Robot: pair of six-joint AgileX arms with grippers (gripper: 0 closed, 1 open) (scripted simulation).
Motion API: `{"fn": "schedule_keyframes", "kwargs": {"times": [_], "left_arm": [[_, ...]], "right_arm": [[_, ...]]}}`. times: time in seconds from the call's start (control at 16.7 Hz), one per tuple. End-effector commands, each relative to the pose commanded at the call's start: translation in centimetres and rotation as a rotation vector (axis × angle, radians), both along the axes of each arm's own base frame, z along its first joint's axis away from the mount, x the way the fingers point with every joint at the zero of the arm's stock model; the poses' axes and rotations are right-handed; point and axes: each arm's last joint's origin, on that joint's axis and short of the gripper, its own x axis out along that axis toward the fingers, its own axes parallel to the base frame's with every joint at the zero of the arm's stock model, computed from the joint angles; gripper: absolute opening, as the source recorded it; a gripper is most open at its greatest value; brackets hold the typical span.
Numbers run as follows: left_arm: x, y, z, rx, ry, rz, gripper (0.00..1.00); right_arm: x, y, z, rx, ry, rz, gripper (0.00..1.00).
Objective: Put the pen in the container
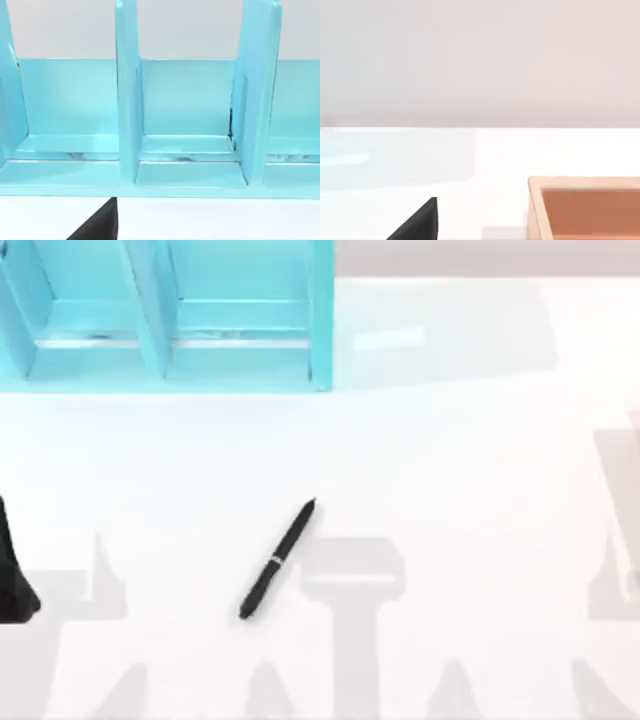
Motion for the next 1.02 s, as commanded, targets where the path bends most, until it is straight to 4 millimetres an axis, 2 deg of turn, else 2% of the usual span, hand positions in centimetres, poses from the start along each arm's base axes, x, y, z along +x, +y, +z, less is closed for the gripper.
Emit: {"fn": "schedule_keyframes", "kwargs": {"times": [0.18,0.36,0.54,0.72,0.84,1.02], "left_arm": [[0.0,0.0,0.0,0.000,0.000,0.000,1.00],[0.0,0.0,0.0,0.000,0.000,0.000,1.00],[0.0,0.0,0.0,0.000,0.000,0.000,1.00],[0.0,0.0,0.0,0.000,0.000,0.000,1.00],[0.0,0.0,0.0,0.000,0.000,0.000,1.00],[0.0,0.0,0.0,0.000,0.000,0.000,1.00]], "right_arm": [[0.0,0.0,0.2,0.005,0.003,0.003,1.00],[0.0,0.4,2.1,0.052,0.034,0.030,1.00],[0.4,1.0,5.7,0.138,0.107,0.067,1.00],[1.7,2.1,10.3,0.243,0.229,0.098,1.00],[3.5,3.3,13.5,0.311,0.339,0.108,1.00],[7.4,6.3,17.6,0.392,0.531,0.098,1.00]]}}
